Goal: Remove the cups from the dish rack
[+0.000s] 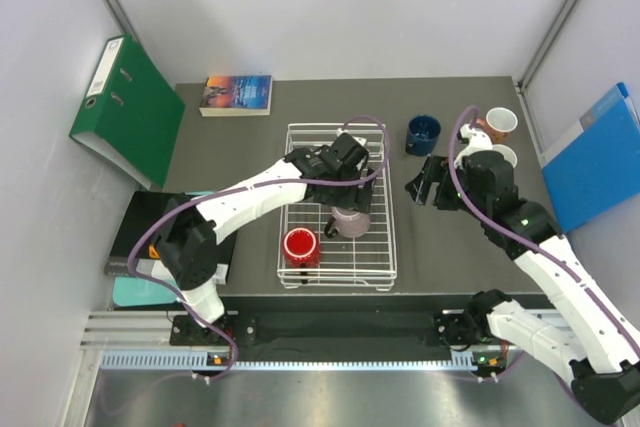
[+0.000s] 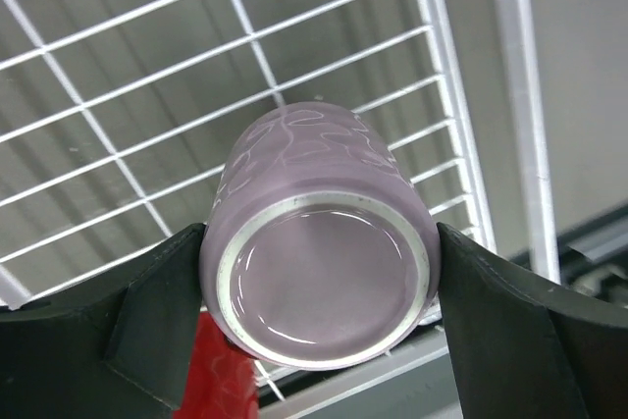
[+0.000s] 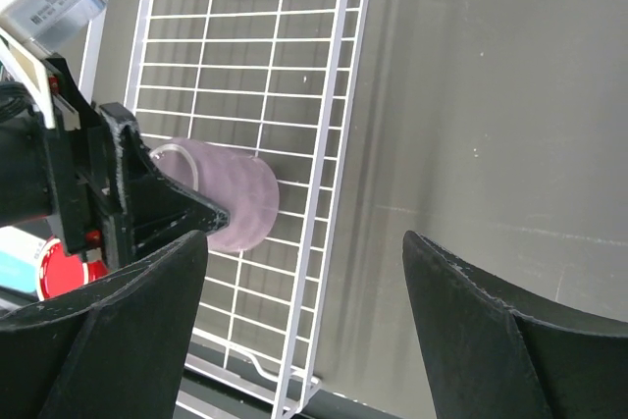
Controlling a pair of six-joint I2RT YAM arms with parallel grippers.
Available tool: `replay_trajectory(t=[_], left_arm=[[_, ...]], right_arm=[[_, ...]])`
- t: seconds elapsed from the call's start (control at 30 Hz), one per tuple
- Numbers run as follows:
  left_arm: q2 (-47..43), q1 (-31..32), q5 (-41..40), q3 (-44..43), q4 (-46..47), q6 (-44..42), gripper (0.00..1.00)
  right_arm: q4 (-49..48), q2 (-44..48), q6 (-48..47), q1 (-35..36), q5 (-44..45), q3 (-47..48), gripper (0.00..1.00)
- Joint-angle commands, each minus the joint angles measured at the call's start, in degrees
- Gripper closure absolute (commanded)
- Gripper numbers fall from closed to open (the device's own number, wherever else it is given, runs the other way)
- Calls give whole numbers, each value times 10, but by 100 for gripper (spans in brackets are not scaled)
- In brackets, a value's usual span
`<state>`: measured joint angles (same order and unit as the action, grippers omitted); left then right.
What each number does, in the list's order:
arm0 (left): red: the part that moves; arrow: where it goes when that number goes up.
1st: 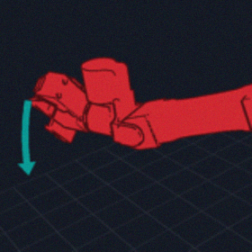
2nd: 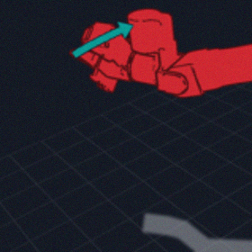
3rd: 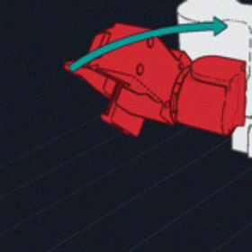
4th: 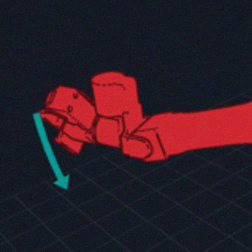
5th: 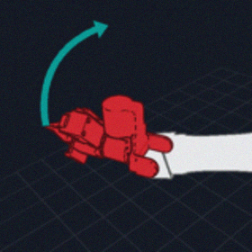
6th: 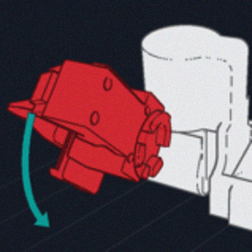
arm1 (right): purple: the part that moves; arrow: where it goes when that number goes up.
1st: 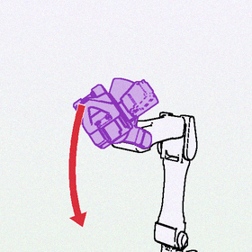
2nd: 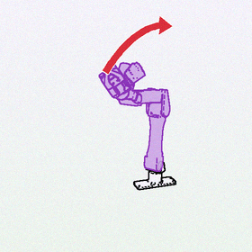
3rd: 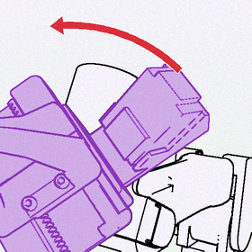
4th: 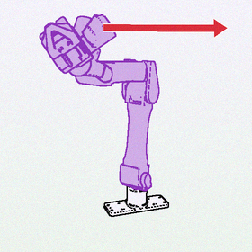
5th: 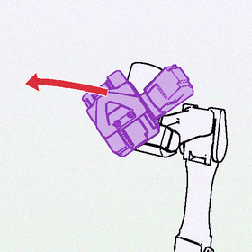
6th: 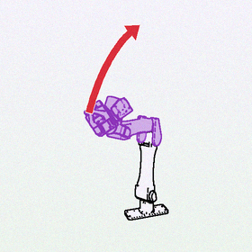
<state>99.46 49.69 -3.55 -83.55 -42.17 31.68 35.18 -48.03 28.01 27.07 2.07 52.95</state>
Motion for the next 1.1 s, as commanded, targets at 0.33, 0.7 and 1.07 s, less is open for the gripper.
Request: replay_trajectory(t=[0.33, 0.7, 1.07], left_arm=[[-134, -93, 181, 63, 184, 102, 100], [-247, -173, 360, 258, 545, 294, 100], [-281, -174, 395, 376, 811, 398, 100]], right_arm=[[-35, 61, 13, 6, 68, 13, 18], [-164, 72, 76, 4, -134, -49, 24], [-347, 82, 178, 1, -267, -129, 27]])
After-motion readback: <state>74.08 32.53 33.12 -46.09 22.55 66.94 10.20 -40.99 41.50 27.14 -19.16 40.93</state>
